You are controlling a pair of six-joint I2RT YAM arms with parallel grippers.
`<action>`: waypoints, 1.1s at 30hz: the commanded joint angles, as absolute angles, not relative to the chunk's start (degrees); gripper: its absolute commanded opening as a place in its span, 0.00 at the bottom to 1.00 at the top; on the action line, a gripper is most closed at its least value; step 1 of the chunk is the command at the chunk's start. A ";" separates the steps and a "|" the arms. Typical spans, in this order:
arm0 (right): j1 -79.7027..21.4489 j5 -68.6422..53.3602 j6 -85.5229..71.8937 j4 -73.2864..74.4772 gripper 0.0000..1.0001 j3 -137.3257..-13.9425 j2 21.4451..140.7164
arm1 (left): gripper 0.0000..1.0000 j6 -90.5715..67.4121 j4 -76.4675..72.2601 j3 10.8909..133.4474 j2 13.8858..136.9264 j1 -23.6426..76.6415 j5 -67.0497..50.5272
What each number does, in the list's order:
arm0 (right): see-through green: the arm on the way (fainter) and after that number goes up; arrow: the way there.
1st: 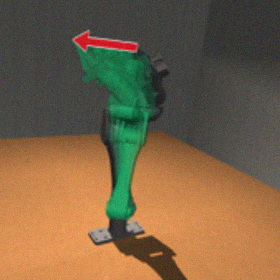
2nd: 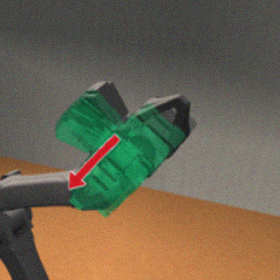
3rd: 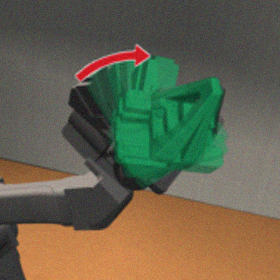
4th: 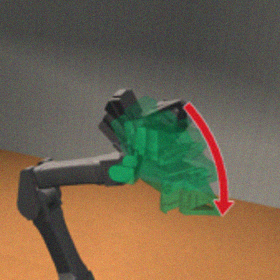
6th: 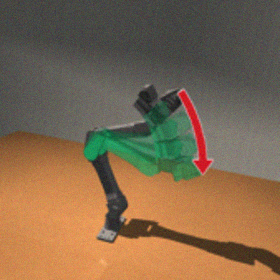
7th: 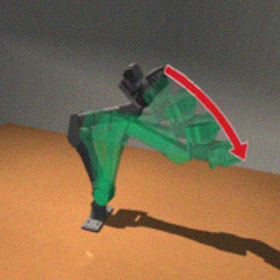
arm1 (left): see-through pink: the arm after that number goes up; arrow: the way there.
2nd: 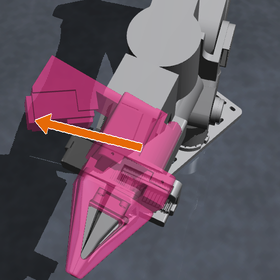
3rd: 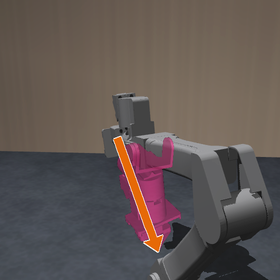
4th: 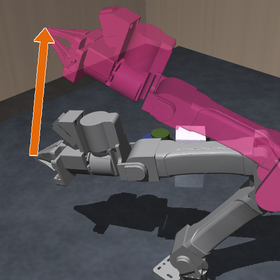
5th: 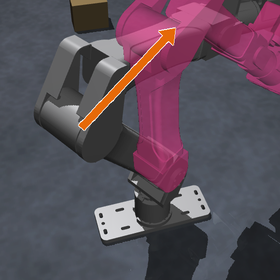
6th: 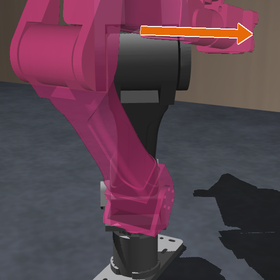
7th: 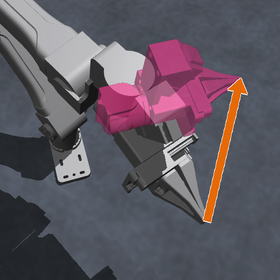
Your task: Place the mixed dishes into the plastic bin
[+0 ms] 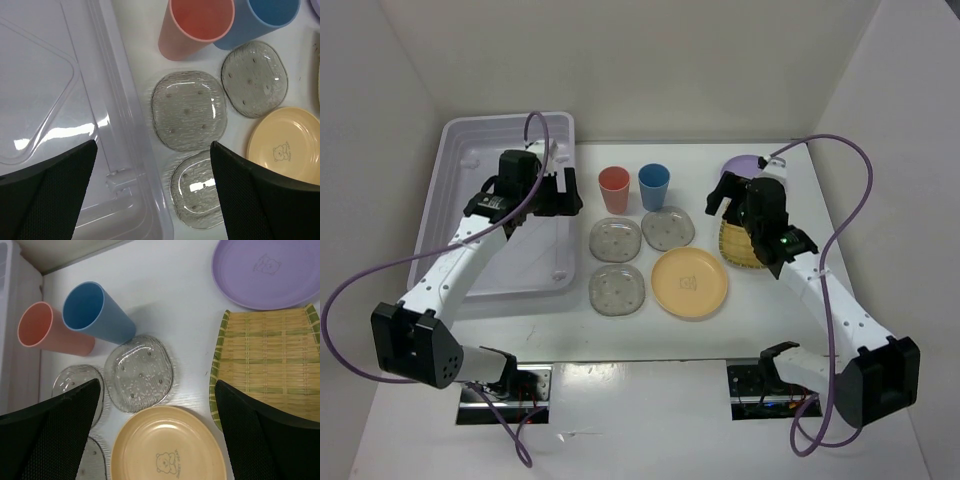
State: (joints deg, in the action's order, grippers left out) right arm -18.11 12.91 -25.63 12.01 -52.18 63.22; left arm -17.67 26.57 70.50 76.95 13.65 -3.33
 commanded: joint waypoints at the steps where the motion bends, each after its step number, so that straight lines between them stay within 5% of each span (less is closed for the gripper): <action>1: -17.93 13.10 -25.14 9.67 0.99 -55.37 64.86 | 1.00 -15.39 25.04 74.44 78.57 15.11 -1.14; 33: -17.40 15.64 -27.51 8.96 0.99 -65.21 78.93 | 0.93 -23.47 19.60 100.36 108.54 21.53 7.82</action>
